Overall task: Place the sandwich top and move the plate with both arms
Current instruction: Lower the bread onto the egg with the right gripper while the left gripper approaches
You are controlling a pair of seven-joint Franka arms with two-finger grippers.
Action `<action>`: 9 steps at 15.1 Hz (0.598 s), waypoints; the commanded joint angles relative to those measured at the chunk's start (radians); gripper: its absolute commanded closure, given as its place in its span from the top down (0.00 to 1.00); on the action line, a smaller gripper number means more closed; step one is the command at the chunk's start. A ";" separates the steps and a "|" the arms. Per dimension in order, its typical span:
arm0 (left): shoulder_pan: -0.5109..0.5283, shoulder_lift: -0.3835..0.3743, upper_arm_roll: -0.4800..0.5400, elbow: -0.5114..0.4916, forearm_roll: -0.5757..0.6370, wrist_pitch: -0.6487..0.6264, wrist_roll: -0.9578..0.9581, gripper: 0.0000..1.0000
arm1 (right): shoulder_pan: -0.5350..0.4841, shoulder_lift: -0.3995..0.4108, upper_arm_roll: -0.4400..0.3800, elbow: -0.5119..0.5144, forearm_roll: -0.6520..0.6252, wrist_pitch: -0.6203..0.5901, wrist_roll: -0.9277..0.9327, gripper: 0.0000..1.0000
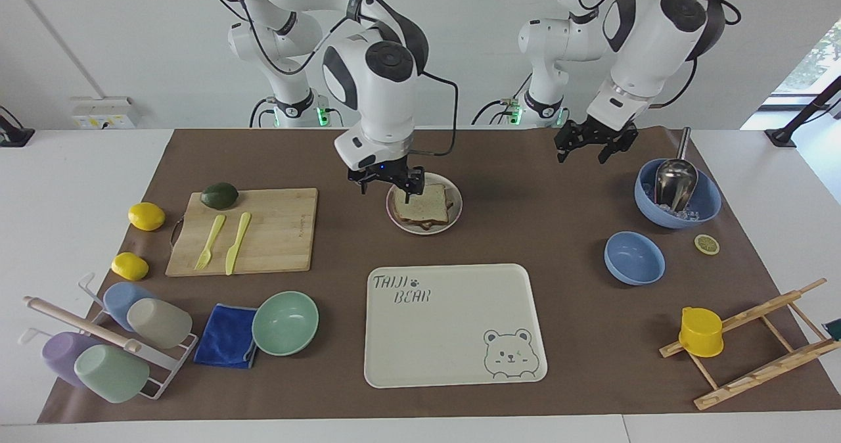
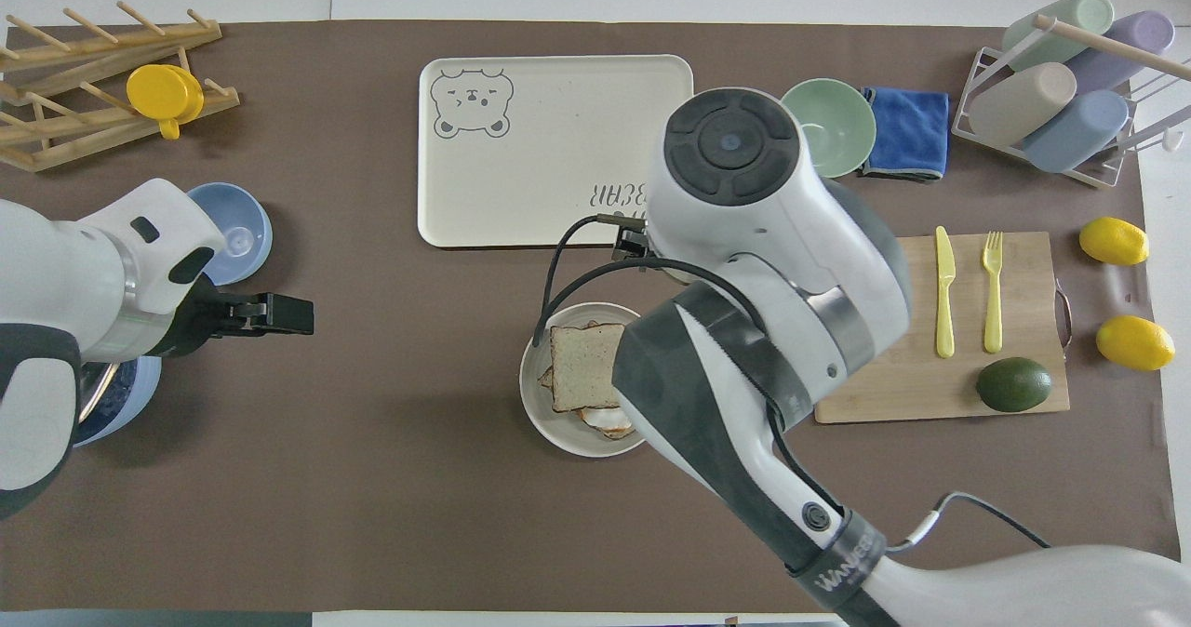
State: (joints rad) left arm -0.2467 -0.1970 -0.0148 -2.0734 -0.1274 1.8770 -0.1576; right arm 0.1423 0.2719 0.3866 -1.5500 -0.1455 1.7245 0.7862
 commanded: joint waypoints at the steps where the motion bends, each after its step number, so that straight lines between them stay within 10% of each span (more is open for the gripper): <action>1: -0.049 -0.022 0.009 -0.094 -0.079 0.111 -0.011 1.00 | -0.094 -0.066 0.011 -0.027 0.027 -0.060 -0.108 1.00; 9: -0.259 0.131 0.009 -0.232 -0.215 0.476 -0.017 1.00 | -0.377 -0.258 0.009 -0.027 0.125 -0.310 -0.562 1.00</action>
State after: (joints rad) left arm -0.4528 -0.1245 -0.0192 -2.2831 -0.3151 2.2465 -0.1642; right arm -0.1422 0.0725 0.3848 -1.5486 -0.0761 1.4586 0.3456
